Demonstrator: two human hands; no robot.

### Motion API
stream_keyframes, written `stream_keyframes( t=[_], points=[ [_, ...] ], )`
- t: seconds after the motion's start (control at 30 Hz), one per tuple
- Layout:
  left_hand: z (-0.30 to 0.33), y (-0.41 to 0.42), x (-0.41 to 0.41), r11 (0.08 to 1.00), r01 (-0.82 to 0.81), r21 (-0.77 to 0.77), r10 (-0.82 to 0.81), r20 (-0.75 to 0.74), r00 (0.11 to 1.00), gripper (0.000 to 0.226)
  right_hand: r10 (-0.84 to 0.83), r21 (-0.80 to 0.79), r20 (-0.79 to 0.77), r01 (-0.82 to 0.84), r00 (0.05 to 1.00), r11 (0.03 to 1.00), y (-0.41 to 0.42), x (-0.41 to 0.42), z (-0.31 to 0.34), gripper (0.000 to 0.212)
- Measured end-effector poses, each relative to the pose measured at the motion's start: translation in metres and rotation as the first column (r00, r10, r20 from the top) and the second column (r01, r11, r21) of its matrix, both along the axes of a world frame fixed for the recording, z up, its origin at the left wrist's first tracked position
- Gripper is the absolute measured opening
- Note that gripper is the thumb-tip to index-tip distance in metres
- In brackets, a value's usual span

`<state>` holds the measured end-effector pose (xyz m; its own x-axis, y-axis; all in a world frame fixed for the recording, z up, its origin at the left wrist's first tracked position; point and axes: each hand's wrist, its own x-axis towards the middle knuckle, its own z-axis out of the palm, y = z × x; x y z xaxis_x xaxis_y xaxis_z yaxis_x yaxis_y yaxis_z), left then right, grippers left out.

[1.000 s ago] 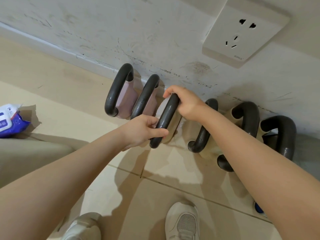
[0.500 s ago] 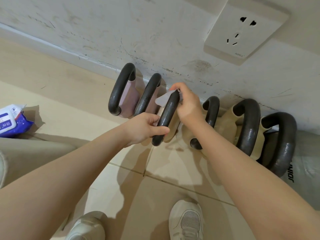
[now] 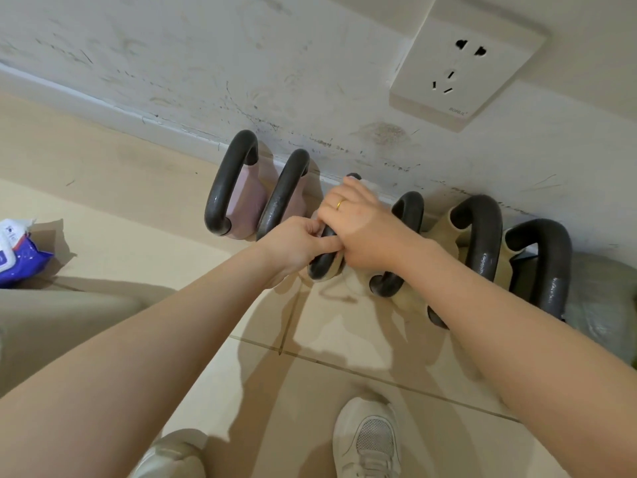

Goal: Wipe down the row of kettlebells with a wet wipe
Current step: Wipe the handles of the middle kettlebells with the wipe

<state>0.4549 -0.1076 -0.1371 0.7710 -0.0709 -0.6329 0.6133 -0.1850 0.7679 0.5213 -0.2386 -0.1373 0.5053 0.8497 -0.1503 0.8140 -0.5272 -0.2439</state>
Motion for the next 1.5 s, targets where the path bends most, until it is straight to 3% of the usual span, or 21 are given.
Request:
stream_keyframes(
  t=[0.07, 0.17, 0.2, 0.23, 0.3, 0.37, 0.43, 0.5, 0.53, 0.63, 0.7, 0.73, 0.8, 0.87, 0.97, 1.03, 1.1, 1.2, 1.33, 1.43, 1.5],
  points=[
    [0.000, -0.004, -0.001, 0.999, -0.040, -0.027, 0.040, 0.008, 0.999, 0.019, -0.050, 0.024, -0.192, 0.055, 0.980, 0.998, -0.006, 0.005, 0.005, 0.035],
    [0.007, 0.000, -0.007, 0.990, -0.095, -0.109, 0.095, -0.009, 0.995, 0.011, -0.333, 0.089, -0.599, 0.474, 0.728, 0.876, -0.003, 0.011, 0.013, 0.049],
    [0.008, 0.004, -0.009, 0.985, -0.124, -0.122, 0.122, -0.022, 0.992, 0.013, -0.387, 0.120, -0.576, 0.543, 0.720, 0.831, 0.004, 0.004, 0.013, 0.047],
    [0.008, 0.008, -0.012, 0.978, -0.162, -0.131, 0.159, -0.034, 0.987, 0.018, -0.415, 0.164, -0.463, 0.536, 0.784, 0.828, 0.011, -0.008, 0.012, 0.045],
    [0.006, 0.018, -0.016, 0.967, -0.220, -0.130, 0.217, -0.036, 0.975, 0.030, -0.359, 0.186, -0.233, 0.404, 0.904, 0.895, 0.022, -0.037, 0.001, 0.048],
    [0.004, 0.024, -0.022, 0.975, -0.196, -0.102, 0.196, -0.009, 0.981, 0.036, -0.323, 0.216, -0.179, 0.357, 0.929, 0.909, 0.026, -0.051, -0.007, 0.049],
    [0.004, 0.024, -0.024, 0.982, -0.177, -0.069, 0.178, 0.003, 0.984, 0.045, -0.450, 0.296, -0.275, 0.521, 0.849, 0.801, 0.028, -0.042, -0.009, 0.043],
    [0.009, 0.023, -0.023, 0.982, -0.181, -0.054, 0.183, 0.027, 0.983, 0.051, -0.591, 0.254, -0.408, 0.708, 0.696, 0.658, 0.031, -0.028, -0.009, 0.040],
    [0.012, 0.022, -0.023, 0.982, -0.181, -0.057, 0.184, 0.057, 0.981, 0.049, -0.640, 0.182, -0.369, 0.727, 0.674, 0.662, 0.033, -0.028, -0.010, 0.043],
    [0.020, 0.022, -0.017, 0.975, -0.200, -0.095, 0.211, 0.122, 0.970, 0.036, -0.526, 0.092, -0.082, 0.532, 0.847, 0.842, 0.039, -0.061, -0.015, 0.058],
    [0.025, 0.026, -0.014, 0.982, -0.178, -0.060, 0.185, 0.149, 0.971, 0.039, -0.449, 0.099, -0.115, 0.460, 0.886, 0.882, 0.038, -0.079, -0.013, 0.065],
    [0.024, 0.028, -0.012, 0.987, -0.154, -0.043, 0.159, 0.152, 0.976, 0.045, -0.462, 0.150, -0.198, 0.493, 0.865, 0.857, 0.037, -0.078, -0.011, 0.062],
    [0.025, 0.029, -0.012, 0.996, -0.082, -0.032, 0.086, 0.162, 0.983, 0.068, -0.516, 0.304, -0.413, 0.647, 0.751, 0.699, 0.037, -0.072, -0.001, 0.048],
    [0.027, 0.027, -0.013, 0.997, -0.043, -0.064, 0.052, 0.147, 0.988, 0.080, -0.559, 0.425, -0.541, 0.778, 0.628, 0.463, 0.036, -0.071, 0.011, 0.037],
    [0.023, 0.021, -0.017, 0.987, -0.016, -0.161, 0.038, 0.134, 0.990, 0.058, -0.630, 0.441, -0.599, 0.860, 0.495, 0.257, 0.033, -0.083, 0.019, 0.031],
    [0.021, 0.016, -0.021, 0.979, 0.002, -0.206, 0.024, 0.123, 0.992, 0.048, -0.634, 0.331, -0.687, 0.930, 0.355, 0.162, 0.032, -0.091, 0.022, 0.027],
    [0.017, 0.013, -0.025, 0.976, 0.012, -0.216, 0.017, 0.131, 0.991, 0.051, -0.602, 0.140, -0.779, 0.985, 0.175, 0.106, 0.034, -0.095, 0.025, 0.024],
    [0.016, 0.016, -0.027, 0.967, -0.027, -0.252, 0.059, 0.121, 0.991, 0.053, -0.558, -0.036, -0.830, 0.997, 0.011, 0.072, 0.045, -0.087, 0.022, 0.028],
    [0.016, 0.023, -0.027, 0.982, -0.077, -0.173, 0.105, 0.163, 0.981, 0.057, -0.522, -0.303, -0.795, 0.948, -0.308, -0.096, 0.056, -0.042, 0.023, 0.042],
    [0.019, 0.026, -0.019, 0.973, -0.177, -0.145, 0.200, 0.162, 0.966, 0.055, -0.445, -0.343, -0.820, 0.931, -0.360, -0.121, 0.058, -0.029, 0.026, 0.043],
    [0.021, 0.026, -0.013, 0.960, -0.239, -0.144, 0.259, 0.138, 0.956, 0.051, -0.475, -0.266, -0.835, 0.960, -0.277, -0.093, 0.059, -0.047, 0.018, 0.034]
  ],
)
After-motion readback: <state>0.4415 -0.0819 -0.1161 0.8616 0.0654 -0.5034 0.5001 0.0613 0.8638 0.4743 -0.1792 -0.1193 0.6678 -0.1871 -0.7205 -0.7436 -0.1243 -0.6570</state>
